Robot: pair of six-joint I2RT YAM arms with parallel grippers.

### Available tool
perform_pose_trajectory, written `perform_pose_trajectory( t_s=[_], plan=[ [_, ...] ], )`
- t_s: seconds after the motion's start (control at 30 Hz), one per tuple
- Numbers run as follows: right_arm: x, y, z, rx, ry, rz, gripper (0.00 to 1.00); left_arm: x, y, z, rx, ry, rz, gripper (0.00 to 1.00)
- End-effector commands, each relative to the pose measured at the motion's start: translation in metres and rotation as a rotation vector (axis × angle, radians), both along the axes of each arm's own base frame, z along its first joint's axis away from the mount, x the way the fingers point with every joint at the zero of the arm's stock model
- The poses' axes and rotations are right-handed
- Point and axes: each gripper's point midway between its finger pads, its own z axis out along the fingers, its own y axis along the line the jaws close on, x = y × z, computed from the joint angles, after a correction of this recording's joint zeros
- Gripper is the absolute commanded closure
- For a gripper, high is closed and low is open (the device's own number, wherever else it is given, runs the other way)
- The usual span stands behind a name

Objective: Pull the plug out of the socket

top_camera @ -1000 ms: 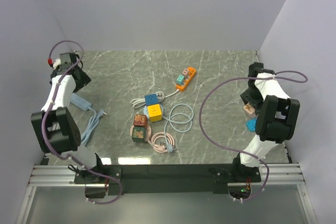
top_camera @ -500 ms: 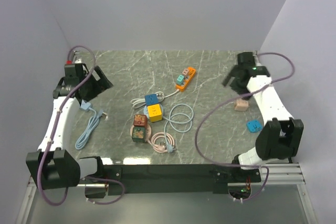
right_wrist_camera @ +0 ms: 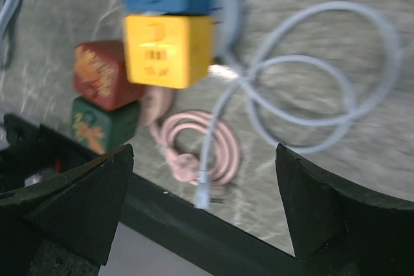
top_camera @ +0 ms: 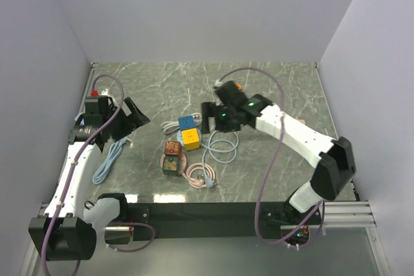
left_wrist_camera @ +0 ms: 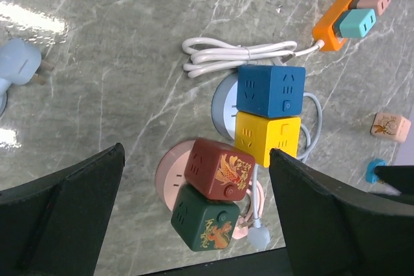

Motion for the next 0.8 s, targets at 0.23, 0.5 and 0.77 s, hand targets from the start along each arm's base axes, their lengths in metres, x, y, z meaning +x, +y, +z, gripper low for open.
perform_pose_trajectory(
  t_s=[0.23, 0.5, 0.77],
  plan=[
    [-0.043, 0.106, -0.009, -0.014, 0.037, 0.013, 0.04, -0.02, 0.02, 0.014, 0.028, -0.013, 0.169, 0.01],
    [-0.083, 0.156, -0.037, -0.159, 0.1, -0.009, 0.03, -0.033, 0.03, 0.029, 0.026, -0.045, 0.264, 0.01],
    [-0.094, 0.145, -0.068, -0.29, 0.132, -0.089, 0.04, -0.045, 0.031, 0.026, 0.021, -0.036, 0.284, 0.01]
  ],
)
